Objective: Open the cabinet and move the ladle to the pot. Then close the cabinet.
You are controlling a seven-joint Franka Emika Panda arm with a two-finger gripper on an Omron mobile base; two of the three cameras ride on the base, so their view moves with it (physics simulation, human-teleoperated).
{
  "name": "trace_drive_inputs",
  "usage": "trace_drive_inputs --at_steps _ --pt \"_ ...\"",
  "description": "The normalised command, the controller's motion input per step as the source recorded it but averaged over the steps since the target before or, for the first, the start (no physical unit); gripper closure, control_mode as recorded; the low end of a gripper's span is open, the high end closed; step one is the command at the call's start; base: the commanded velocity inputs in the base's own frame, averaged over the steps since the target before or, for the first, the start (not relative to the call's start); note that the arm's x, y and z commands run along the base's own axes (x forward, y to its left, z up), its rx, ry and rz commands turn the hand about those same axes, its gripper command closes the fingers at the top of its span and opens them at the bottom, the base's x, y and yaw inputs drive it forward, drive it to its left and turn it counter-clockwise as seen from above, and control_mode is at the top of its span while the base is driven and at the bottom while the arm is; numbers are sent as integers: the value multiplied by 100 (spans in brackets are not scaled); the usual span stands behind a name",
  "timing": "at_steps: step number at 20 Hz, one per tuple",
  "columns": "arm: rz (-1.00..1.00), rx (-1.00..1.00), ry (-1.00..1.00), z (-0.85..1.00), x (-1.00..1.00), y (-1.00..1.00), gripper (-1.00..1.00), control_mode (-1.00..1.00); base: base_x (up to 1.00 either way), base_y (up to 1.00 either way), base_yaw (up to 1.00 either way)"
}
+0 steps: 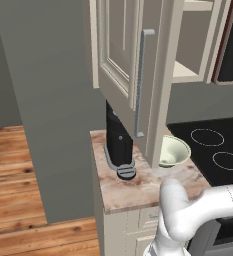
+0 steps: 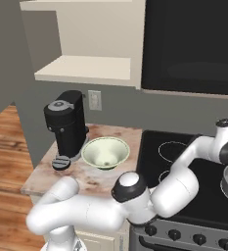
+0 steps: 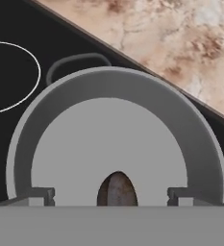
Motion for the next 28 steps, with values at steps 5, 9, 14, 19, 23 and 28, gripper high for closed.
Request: trace_drive_inputs --at_steps 5,9,14,19,23,28 --pt "3 0 0 0 6 -18 -100 -100 0 0 0" --pt "0 -1 0 27 -17 0 -100 -100 0 0 0" --pt "0 -3 0 23 -39 39 -100 -100 0 0 0" --pt "0 0 0 8 -84 58 -100 -100 0 0 0" --pt "0 0 -4 3 -99 57 -100 -100 0 0 0" --pt "0 0 -16 4 -100 63 -100 -100 0 0 0"
